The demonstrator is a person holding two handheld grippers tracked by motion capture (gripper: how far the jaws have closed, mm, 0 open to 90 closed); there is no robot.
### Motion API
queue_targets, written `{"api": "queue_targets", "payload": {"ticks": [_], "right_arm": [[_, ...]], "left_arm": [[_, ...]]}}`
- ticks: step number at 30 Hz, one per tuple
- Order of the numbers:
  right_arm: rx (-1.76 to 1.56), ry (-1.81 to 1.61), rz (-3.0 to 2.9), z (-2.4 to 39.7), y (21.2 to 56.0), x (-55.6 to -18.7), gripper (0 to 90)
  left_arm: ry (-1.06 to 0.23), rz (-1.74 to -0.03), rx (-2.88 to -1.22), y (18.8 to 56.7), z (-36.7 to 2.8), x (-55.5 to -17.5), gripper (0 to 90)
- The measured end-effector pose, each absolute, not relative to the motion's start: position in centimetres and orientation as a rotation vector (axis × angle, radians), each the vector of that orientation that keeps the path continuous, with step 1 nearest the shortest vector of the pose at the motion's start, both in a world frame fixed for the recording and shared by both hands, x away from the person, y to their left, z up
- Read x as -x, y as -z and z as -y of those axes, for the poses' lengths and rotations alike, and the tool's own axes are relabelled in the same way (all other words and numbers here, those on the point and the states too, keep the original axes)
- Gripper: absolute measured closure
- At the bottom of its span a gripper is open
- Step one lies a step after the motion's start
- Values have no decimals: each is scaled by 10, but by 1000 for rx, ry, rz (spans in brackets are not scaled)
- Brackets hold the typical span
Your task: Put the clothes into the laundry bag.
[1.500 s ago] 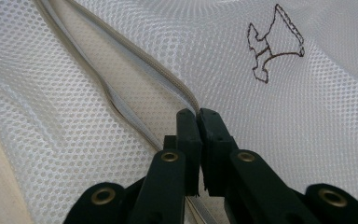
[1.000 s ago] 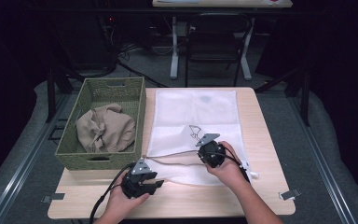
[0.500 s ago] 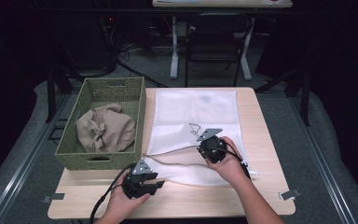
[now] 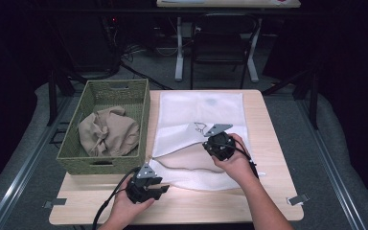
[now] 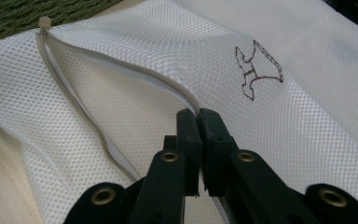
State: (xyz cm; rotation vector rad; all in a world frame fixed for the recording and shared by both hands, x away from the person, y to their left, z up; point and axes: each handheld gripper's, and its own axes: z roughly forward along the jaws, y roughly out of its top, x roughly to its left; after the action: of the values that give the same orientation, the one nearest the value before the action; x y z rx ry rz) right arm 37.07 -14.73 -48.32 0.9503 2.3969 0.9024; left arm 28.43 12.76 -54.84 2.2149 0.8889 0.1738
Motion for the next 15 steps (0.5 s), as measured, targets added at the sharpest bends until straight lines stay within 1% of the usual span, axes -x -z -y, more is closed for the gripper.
{"api": "queue_targets", "payload": {"ticks": [5, 11, 15], "right_arm": [[-950, -912, -2388, 145, 480, -373, 874], [-940, -940, -2370, 145, 472, -375, 874], [-945, -957, -2361, 146, 468, -377, 874]], "left_arm": [[-178, -884, -2218, 549, -127, -285, 595], [-175, -883, -2213, 547, -125, -286, 677], [-136, -868, -2211, 544, -123, -287, 748]]}}
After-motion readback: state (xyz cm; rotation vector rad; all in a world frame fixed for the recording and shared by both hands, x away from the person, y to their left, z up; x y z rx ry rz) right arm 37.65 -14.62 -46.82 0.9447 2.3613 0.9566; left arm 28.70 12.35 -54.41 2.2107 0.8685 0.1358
